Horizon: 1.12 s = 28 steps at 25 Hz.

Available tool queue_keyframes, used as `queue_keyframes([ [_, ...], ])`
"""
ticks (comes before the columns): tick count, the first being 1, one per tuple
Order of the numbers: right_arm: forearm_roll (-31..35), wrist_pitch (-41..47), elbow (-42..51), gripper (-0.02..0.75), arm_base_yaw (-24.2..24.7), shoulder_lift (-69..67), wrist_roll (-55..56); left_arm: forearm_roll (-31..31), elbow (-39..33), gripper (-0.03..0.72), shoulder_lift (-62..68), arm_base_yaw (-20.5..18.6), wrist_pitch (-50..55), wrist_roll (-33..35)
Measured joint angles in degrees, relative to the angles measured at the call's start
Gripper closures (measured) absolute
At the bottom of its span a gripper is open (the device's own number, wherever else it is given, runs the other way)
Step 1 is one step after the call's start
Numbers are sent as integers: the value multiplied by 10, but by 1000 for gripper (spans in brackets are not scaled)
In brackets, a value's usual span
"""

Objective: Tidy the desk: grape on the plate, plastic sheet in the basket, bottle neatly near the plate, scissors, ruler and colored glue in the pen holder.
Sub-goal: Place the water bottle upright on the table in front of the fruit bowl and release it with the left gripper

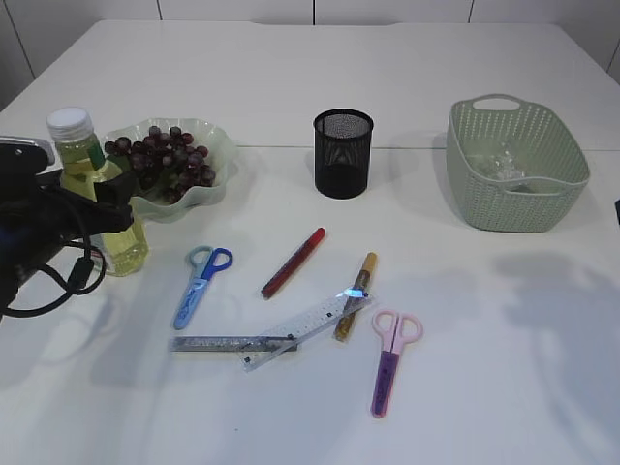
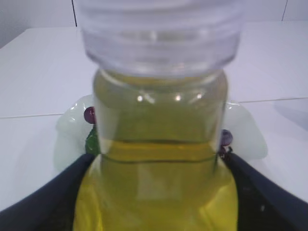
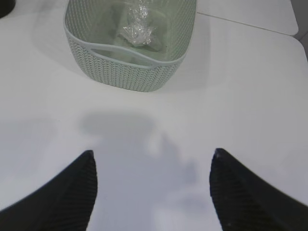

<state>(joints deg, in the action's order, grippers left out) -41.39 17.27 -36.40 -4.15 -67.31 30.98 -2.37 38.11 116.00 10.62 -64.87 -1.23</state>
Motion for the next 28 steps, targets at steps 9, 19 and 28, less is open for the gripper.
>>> queue_keyframes([
  [9, -1, 0, 0, 174, 0, 0, 0, 1, -23, 105, -41, 0, -5, 0],
  [19, -43, 9, 0, 174, 0, 0, 0, 14, -23, 105, -57, 0, -5, 0],
  [28, -54, 24, 0, 174, 0, 0, 0, 16, -24, 110, -94, 0, -5, 12],
])
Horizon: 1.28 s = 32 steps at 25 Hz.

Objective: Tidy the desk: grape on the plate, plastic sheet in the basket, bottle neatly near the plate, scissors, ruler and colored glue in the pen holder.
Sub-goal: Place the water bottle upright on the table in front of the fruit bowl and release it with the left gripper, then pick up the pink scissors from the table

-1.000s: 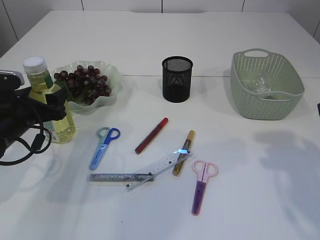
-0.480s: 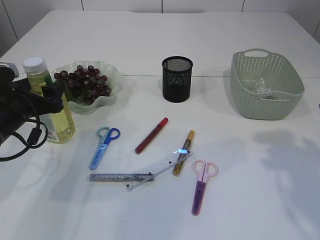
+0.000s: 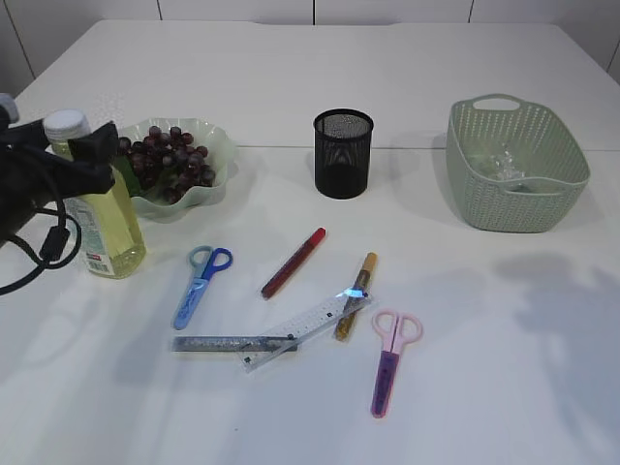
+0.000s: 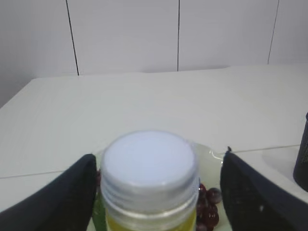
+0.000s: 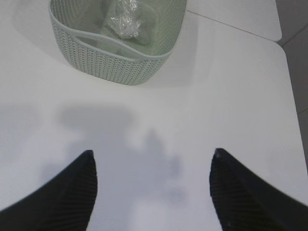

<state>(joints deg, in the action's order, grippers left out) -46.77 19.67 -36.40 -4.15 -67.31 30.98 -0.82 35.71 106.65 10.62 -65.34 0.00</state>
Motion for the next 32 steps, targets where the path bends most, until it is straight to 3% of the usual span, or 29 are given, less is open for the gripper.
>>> queue_keyframes([
  [10, -2, 36, 0, 174, 0, 0, 0, -4, 0, 121, -93, 0, 51, 0],
  [16, 27, 157, -18, 174, 0, 0, 0, -5, -3, 125, -173, 0, 175, 0],
  [23, 146, 315, -82, 174, 0, 0, -75, -5, -3, 138, -292, 0, 338, 0],
  [32, 316, 431, -90, 174, 0, 1, -193, -14, -5, 138, -446, 0, 577, 0],
])
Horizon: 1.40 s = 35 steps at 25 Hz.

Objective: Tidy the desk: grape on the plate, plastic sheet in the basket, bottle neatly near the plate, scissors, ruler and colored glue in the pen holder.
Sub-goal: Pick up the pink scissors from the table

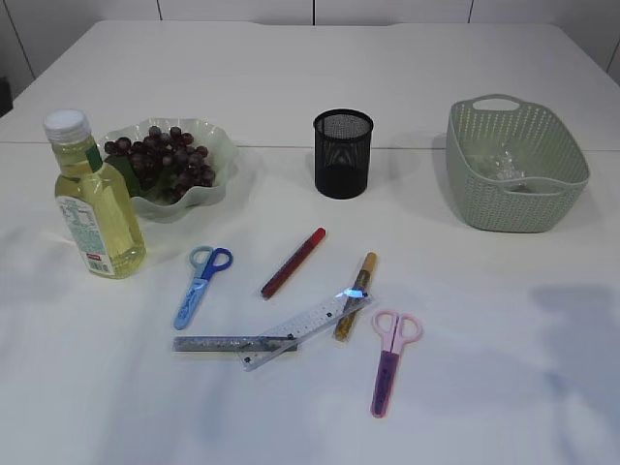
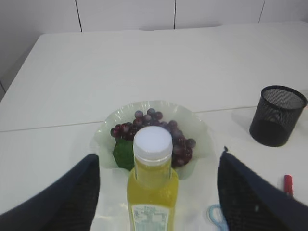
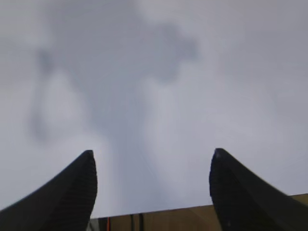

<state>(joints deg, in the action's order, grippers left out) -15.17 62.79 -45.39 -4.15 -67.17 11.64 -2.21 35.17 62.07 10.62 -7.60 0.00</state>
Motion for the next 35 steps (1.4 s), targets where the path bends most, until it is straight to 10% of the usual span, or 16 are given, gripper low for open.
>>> queue_keyframes([
  [22, 133, 78, -6, 176, 0, 143, -33, -75, 90, 179, -159, 0, 499, 0],
  [35, 341, 80, -6, 175, 0, 145, -32, -123, 132, 219, -159, 0, 621, 36],
])
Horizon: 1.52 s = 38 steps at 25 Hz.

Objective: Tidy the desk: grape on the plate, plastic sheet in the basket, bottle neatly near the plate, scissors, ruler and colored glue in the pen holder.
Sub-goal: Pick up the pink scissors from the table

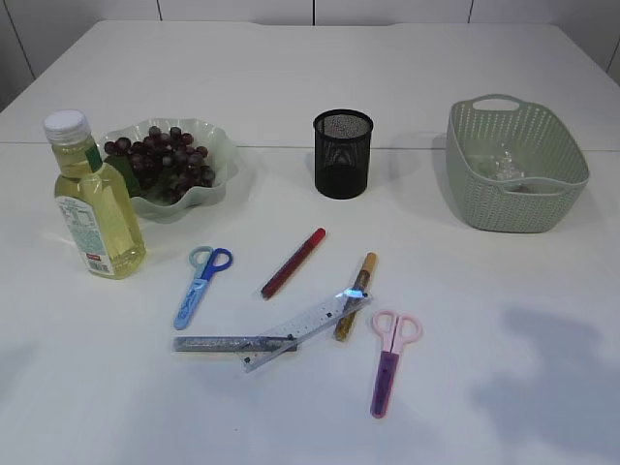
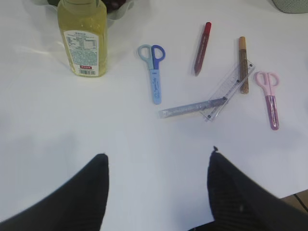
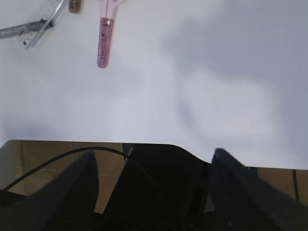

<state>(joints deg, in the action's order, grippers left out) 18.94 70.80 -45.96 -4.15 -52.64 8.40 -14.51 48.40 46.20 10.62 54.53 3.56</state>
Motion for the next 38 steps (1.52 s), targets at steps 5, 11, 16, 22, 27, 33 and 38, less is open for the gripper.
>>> queue_keyframes([
  [5, 52, -18, 0, 176, 0, -19, -3, -6, 0, 219, 0, 0, 2, 1],
  [11, 86, -60, 0, 176, 0, -43, -11, -7, 0, 219, 0, 0, 2, 1],
  [16, 82, -117, 0, 176, 0, -46, -42, -14, 0, 219, 0, 0, 12, 1],
  [22, 71, -146, 0, 176, 0, -87, -45, -23, 0, 219, 0, 0, 14, 1],
  [27, 65, -192, 0, 176, -15, -136, -44, -23, 0, 219, 0, 0, 14, 1],
  [33, 15, -233, -16, 176, -129, -238, 17, -25, 0, 219, 0, 0, 13, 1],
  [38, -80, -236, -92, 176, -188, -328, 110, -26, 0, 219, 0, 0, 13, 1],
])
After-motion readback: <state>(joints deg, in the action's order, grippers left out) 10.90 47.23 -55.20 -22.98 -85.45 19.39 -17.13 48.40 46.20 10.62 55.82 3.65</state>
